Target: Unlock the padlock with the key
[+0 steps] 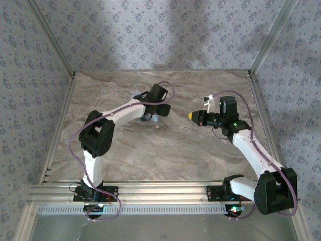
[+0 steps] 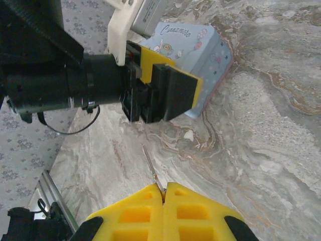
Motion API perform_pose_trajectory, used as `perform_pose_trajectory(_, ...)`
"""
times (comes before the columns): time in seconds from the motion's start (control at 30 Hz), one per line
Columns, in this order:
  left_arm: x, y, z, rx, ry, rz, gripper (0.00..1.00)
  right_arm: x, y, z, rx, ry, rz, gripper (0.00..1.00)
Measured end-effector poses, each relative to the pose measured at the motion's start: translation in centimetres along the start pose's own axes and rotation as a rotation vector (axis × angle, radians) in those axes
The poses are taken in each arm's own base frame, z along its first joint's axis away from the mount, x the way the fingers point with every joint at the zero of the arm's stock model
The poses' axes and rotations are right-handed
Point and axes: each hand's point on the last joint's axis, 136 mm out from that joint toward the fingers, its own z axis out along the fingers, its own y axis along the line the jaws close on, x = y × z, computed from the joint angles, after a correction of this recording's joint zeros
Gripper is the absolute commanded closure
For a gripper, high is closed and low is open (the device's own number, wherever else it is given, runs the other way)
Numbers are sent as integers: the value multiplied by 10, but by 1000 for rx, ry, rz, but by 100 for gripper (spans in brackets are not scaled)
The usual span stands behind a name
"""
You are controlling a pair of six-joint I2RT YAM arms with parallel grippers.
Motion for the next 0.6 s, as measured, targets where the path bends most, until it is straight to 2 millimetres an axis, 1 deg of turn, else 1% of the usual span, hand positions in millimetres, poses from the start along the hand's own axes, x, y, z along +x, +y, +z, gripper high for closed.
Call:
perform_pose_trajectory(0.07,4,-15,-2,23,3,18,26,-1,-2,-2,7,-7,4,100)
perform_pose_trajectory(0.13,6,-25,-3,40,5,26,26,-2,-4,-4,12,-11,9,100)
perform_pose_trajectory(0.27,9,-38,-6,68,6,27,26,-2,-6,-4,21,-15,13,100)
perform_pose_trajectory(0.5,13,-47,-17,127,21,22,20,5,-13,-1,28,-1,44,100)
perform_pose_trajectory(0.6,14,-43,-32,144,20,14,19,7,-17,4,26,8,59,100)
